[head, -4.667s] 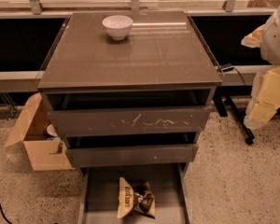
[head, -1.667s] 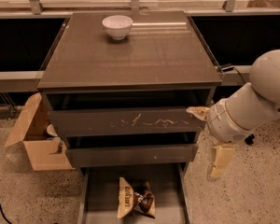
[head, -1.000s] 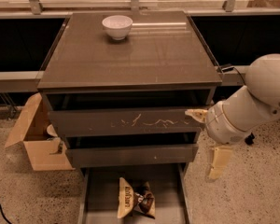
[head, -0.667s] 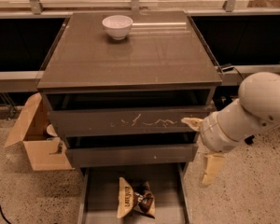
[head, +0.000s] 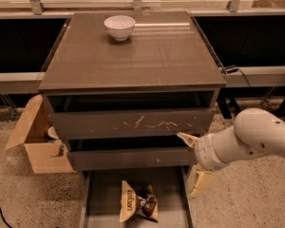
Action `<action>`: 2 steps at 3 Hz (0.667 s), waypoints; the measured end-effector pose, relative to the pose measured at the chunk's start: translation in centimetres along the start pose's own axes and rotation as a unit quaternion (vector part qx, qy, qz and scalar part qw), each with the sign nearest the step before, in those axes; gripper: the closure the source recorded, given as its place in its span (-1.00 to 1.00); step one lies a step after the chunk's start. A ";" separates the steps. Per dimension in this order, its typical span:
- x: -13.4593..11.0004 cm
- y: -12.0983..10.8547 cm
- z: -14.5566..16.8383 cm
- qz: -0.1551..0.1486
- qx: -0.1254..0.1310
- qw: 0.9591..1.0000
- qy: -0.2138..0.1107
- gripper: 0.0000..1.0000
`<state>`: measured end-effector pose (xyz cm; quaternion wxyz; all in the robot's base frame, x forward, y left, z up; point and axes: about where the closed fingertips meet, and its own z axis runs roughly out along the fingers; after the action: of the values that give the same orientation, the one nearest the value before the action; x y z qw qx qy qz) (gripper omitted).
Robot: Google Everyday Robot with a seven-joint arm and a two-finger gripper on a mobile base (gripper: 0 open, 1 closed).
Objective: Pick brown chip bag from bottom drawer and place on counter
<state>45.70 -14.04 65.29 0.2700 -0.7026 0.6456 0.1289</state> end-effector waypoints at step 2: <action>0.8 0.4 4.1 0.010 0.003 0.998 -0.061 -1.00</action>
Offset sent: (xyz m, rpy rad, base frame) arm 0.0058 0.0105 -0.0240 0.0934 -0.0102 -0.0017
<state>46.06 -12.51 61.37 0.3099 -0.6862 0.6352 0.1720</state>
